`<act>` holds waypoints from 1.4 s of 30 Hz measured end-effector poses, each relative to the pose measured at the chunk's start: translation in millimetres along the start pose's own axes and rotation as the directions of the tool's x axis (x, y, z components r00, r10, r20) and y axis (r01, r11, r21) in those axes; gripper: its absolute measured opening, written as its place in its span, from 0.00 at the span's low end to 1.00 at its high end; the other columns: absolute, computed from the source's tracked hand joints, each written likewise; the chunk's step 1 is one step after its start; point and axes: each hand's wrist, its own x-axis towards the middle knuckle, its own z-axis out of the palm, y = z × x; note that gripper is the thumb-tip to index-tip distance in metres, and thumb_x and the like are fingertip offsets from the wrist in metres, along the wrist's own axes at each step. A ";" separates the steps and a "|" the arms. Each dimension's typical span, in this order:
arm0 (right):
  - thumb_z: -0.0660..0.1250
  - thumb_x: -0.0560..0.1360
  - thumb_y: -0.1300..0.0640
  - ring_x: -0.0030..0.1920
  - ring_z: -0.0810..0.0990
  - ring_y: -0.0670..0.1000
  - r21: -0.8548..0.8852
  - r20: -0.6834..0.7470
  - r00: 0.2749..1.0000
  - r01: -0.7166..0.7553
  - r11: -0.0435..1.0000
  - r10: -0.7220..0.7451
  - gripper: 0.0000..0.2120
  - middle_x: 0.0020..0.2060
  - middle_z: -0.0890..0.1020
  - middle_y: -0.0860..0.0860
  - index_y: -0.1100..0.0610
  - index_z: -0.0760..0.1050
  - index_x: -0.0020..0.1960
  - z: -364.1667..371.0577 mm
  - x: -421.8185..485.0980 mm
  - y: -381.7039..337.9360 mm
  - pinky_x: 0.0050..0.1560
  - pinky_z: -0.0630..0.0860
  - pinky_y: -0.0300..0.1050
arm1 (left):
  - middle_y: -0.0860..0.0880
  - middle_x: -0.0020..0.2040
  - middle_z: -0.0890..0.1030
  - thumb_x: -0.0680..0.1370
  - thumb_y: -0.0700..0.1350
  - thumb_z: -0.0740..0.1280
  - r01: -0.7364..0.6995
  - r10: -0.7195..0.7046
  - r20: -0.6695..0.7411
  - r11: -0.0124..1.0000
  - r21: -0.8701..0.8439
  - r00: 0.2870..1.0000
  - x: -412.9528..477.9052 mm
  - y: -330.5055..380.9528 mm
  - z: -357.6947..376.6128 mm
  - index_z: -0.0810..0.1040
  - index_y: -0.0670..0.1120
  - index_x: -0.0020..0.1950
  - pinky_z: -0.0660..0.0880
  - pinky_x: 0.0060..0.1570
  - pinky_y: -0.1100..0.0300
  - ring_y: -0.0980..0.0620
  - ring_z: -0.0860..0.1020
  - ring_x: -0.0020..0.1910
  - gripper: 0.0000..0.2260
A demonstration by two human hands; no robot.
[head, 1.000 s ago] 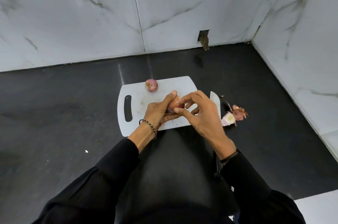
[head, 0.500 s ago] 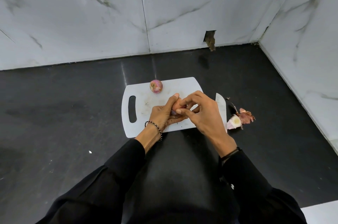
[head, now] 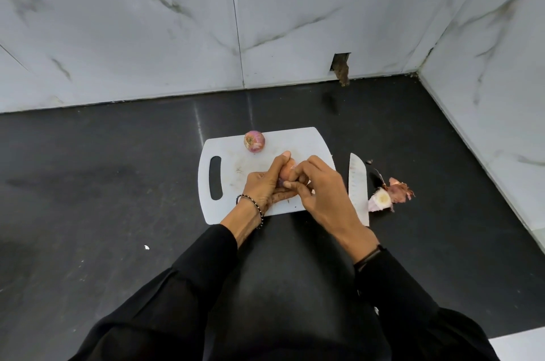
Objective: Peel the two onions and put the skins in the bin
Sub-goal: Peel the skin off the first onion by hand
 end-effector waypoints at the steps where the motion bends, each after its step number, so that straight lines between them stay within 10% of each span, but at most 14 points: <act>1: 0.76 0.74 0.63 0.43 0.76 0.40 0.035 -0.046 0.999 -0.027 0.999 0.028 0.07 0.42 0.76 0.45 0.56 0.79 0.45 0.4 -3.9 -1.1 0.43 0.71 0.29 | 0.43 0.32 0.83 0.72 0.57 0.74 0.002 -0.002 0.009 1.000 0.002 1.000 -0.3 0.0 -0.6 0.82 0.37 0.40 0.82 0.49 0.53 0.48 0.85 0.36 0.21; 8: 0.78 0.74 0.52 0.49 0.80 0.45 0.085 -0.092 0.991 -0.090 0.992 0.097 0.12 0.52 0.79 0.44 0.50 0.79 0.54 -14.3 -14.3 -1.5 0.39 0.78 0.36 | 0.39 0.42 0.86 0.73 0.57 0.72 0.030 -0.034 0.098 0.999 0.034 0.995 -10.2 2.8 -3.1 0.82 0.35 0.48 0.83 0.45 0.56 0.45 0.86 0.42 0.22; 22: 0.79 0.72 0.62 0.45 0.81 0.43 -0.070 -0.084 0.992 0.090 0.993 -0.096 0.06 0.45 0.84 0.46 0.56 0.87 0.48 -86.3 -76.5 10.7 0.47 0.76 0.30 | 0.43 0.36 0.85 0.67 0.63 0.75 -0.016 -0.025 0.102 0.925 0.380 0.995 -58.7 -22.6 41.5 0.84 0.39 0.44 0.83 0.40 0.55 0.45 0.85 0.35 0.26; 28: 0.69 0.79 0.63 0.43 0.75 0.45 -0.219 -0.007 1.000 0.026 0.975 -0.028 0.05 0.47 0.74 0.44 0.55 0.75 0.51 -102.6 -102.7 35.1 0.41 0.78 0.48 | 0.42 0.36 0.85 0.68 0.61 0.76 0.054 -0.115 0.148 0.931 0.360 0.982 -61.6 -37.8 84.5 0.83 0.38 0.43 0.82 0.35 0.58 0.46 0.85 0.33 0.24; 42: 0.81 0.69 0.51 0.55 0.81 0.44 0.125 -0.191 0.965 -0.158 0.979 0.180 0.19 0.58 0.77 0.46 0.53 0.79 0.56 -119.0 -97.1 38.7 0.40 0.80 0.35 | 0.39 0.47 0.85 0.71 0.61 0.73 0.078 -0.145 0.253 0.964 0.256 0.957 -45.8 -32.5 115.3 0.80 0.38 0.57 0.83 0.42 0.55 0.48 0.85 0.39 0.28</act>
